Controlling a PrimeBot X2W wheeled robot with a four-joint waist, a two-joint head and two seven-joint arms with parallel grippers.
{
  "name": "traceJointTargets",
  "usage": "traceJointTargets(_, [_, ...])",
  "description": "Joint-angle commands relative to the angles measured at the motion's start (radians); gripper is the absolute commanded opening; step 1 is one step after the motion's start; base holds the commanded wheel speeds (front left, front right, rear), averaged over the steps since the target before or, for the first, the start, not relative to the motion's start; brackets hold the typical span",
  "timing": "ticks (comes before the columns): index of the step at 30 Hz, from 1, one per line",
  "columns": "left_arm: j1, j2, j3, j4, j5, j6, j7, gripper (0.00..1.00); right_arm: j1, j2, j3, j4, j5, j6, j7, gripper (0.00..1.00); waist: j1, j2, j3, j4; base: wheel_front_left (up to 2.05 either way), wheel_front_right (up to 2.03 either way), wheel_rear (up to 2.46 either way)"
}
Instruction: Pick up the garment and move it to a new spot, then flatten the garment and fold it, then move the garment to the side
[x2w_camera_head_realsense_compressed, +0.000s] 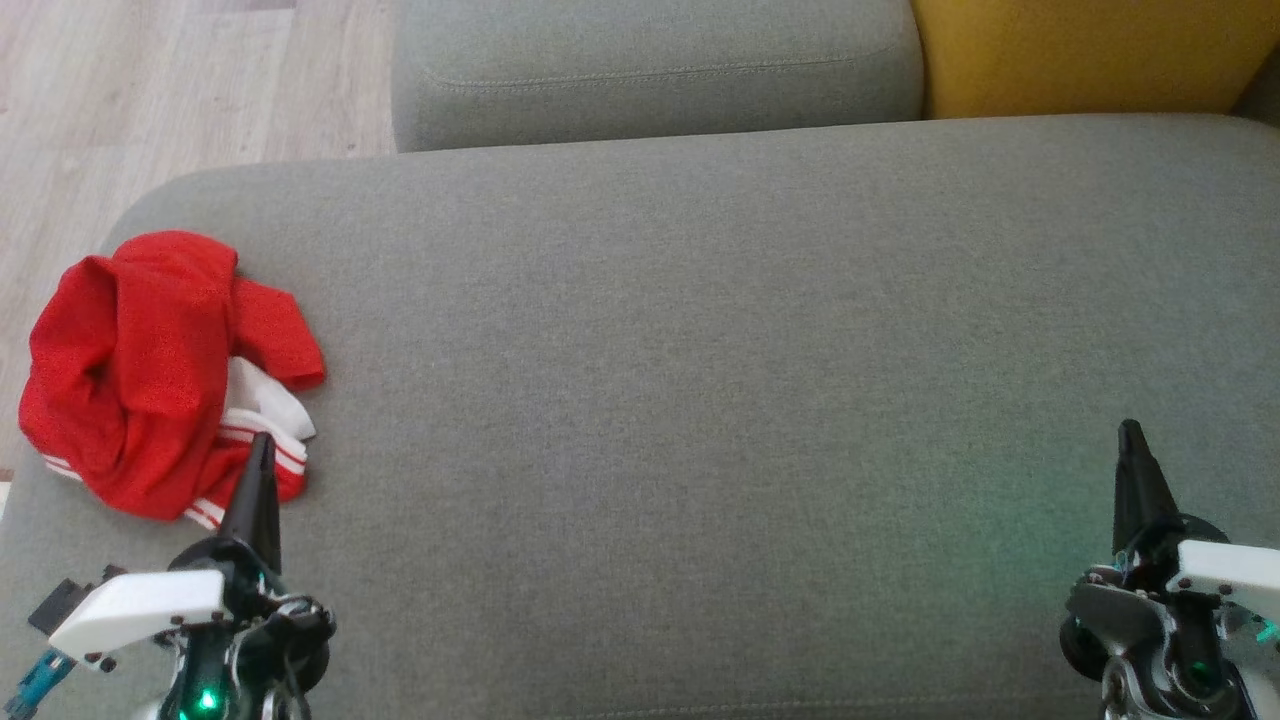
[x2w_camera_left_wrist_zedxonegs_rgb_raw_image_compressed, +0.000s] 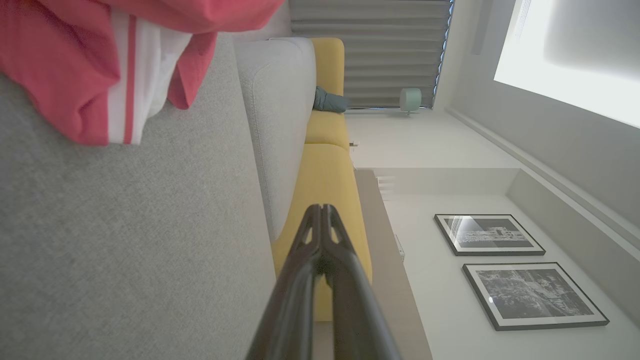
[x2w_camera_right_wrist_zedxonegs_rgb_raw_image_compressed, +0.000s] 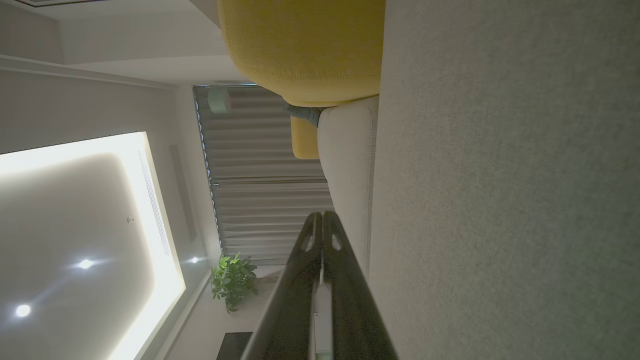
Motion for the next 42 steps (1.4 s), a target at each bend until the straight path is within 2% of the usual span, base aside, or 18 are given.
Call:
traceJointTargets(1, [-0.054,0.008,0.035,-0.03,-0.004,-0.007,0.008,0.0,-0.053,-0.005,0.021,-0.031,-0.003,-0.001,0.006,0.0,0.0,0.0,0.0,0.0,0.0,0.0,0.0])
traceJointTargets(18, [-0.054,0.008,0.035,-0.03,-0.004,-0.007,0.008,0.0,-0.053,-0.005,0.021,-0.031,-0.003,-0.001,0.006,0.0,0.0,0.0,0.0,0.0,0.0,0.0,0.0])
traceJointTargets(19, [0.0,0.0,0.0,0.0,0.0,0.0,0.0,1.0,0.0,0.0,0.0,0.0,0.0,0.0,0.0,1.0,0.0,0.0,0.0,0.0,0.0,0.0,0.0])
traceJointTargets(22, [0.013,-0.003,-0.004,0.029,0.001,0.001,-0.003,1.0,0.012,0.002,0.002,0.028,-0.001,0.0,-0.001,1.0,0.0,0.0,0.0,0.0,0.0,0.0,0.0])
traceJointTargets(34, [0.001,0.0,-0.033,0.006,0.011,0.001,-0.031,1.0,0.01,-0.004,0.025,0.003,-0.025,0.0,-0.03,1.0,0.0,0.0,-0.001,0.0,0.0,0.0,0.0])
traceJointTargets(42, [-0.012,0.013,-0.054,-0.012,0.084,0.0,-0.059,1.0,0.002,-0.029,0.048,-0.014,-0.119,0.0,-0.057,1.0,0.0,0.0,-0.004,0.0,0.0,0.0,0.0])
